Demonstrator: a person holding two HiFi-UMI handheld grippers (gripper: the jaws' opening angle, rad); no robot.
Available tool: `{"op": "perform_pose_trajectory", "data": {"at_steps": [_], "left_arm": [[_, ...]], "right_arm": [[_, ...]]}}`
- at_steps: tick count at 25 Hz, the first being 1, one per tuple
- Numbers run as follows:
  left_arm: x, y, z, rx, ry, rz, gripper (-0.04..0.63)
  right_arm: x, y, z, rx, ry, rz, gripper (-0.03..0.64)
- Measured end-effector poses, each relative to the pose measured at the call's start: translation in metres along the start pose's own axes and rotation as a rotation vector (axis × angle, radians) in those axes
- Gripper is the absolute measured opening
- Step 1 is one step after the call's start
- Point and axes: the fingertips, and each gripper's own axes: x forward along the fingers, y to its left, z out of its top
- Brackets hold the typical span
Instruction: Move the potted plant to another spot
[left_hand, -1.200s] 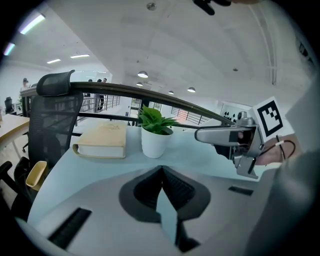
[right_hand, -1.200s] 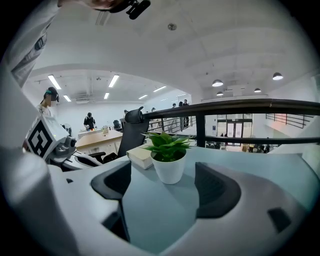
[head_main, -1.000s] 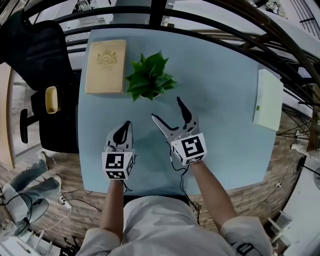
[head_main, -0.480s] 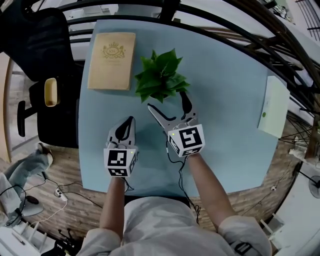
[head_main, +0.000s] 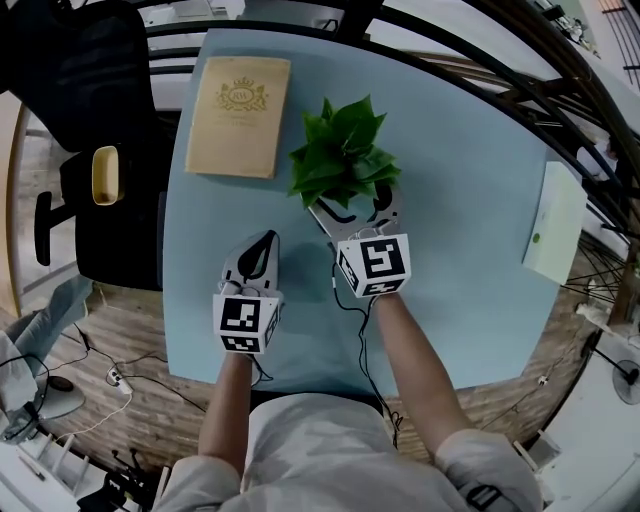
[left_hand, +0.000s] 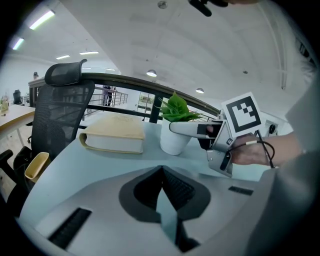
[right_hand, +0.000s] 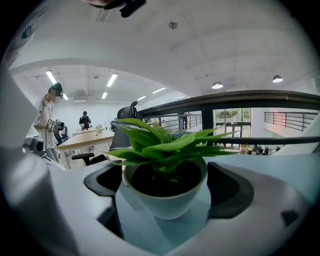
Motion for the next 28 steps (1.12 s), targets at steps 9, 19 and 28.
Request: {"op": "perform_pose_trajectory", "data": {"at_steps": [9, 19, 28], "left_arm": [[-0.008, 0.009, -0.003, -0.008, 0.005, 0.009, 0.011], [-0.016, 0.011, 0.004, -0.014, -0.012, 0.010, 0.011], [-0.028, 0.006, 0.014, -0.001, -0.031, 0.010, 0.011]], "right_arm": [[0.011, -0.001, 0.000, -0.026, -0.016, -0.022, 0.525], [0.004, 0.002, -0.003, -0.046, 0.003, -0.015, 0.523], [-0.009, 0.009, 0.008, -0.036, -0.010, -0.016, 0.518]]}}
